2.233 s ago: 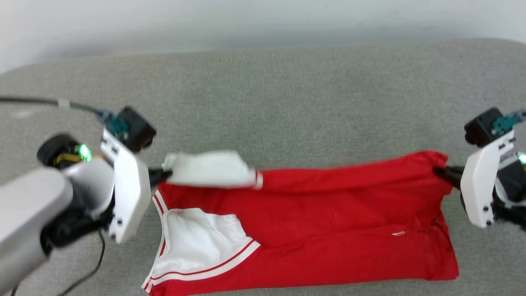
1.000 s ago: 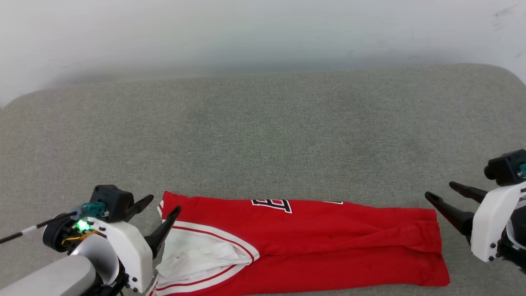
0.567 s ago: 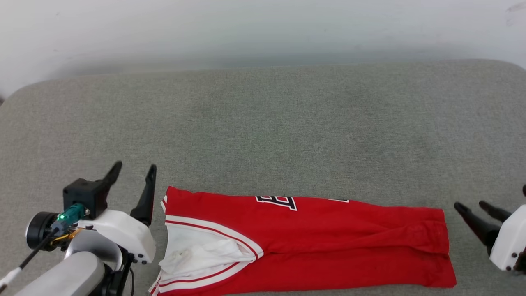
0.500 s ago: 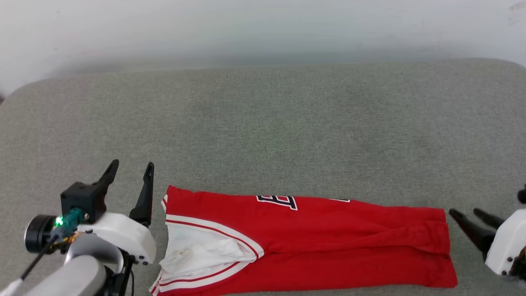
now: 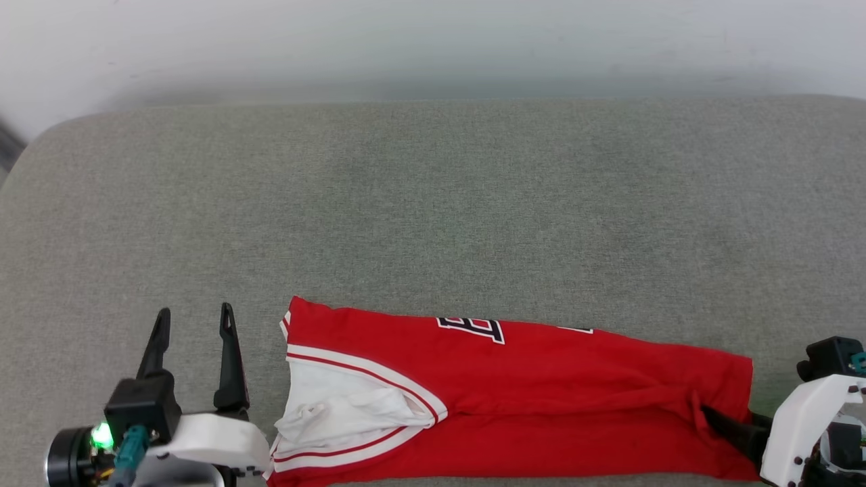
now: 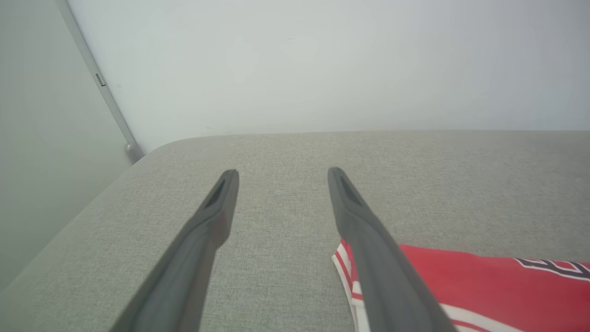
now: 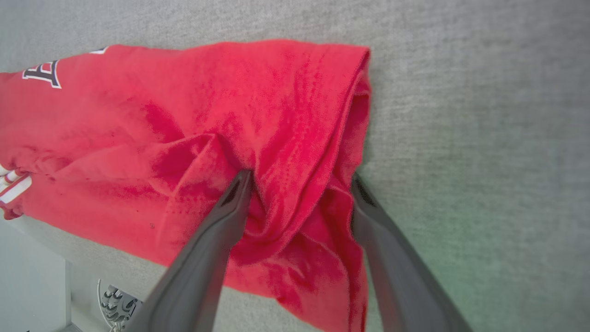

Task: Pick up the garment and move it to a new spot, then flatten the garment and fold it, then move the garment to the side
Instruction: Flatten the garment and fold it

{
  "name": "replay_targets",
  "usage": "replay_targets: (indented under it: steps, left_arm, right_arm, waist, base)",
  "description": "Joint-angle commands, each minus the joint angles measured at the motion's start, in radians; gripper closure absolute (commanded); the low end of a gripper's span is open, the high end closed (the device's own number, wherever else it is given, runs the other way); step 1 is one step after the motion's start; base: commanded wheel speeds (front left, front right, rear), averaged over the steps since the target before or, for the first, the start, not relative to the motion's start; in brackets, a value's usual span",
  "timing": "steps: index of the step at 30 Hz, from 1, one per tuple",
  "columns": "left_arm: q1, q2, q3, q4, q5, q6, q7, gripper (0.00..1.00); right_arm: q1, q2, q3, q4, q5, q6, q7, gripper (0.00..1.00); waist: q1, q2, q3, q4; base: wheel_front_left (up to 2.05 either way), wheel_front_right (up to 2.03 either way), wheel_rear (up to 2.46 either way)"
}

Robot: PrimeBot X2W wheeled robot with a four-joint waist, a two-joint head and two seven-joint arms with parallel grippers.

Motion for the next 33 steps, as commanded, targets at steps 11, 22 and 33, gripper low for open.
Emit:
replay_targets:
  steps: [11,22,33]
  left_arm:
    - [0.125,-0.204,0.172,0.027,0.251,-0.084,-0.005,0.00]
    - [0.191,-0.329,0.260,0.024,0.393,-0.159,-0.006,0.00]
    - [0.226,-0.384,0.318,0.029,0.451,-0.224,-0.006,0.00]
  right_arm:
    - [0.045,0.059,0.093,0.031,0.009,0.001,0.041,1.00]
    - [-0.001,-0.017,0.018,0.024,0.032,0.000,0.005,1.00]
    - [-0.013,-0.151,-0.077,0.027,-0.021,0.000,0.058,1.00]
  waist:
    - [0.0000,0.0000,-0.009,0.021]
    - [0.0000,0.0000,-0.040,0.010]
    - [0.0000,0.0000,-0.072,0.002]
  base:
    - [0.00,0.00,0.00]
    - [0.00,0.00,0.00]
    - [0.00,0.00,0.00]
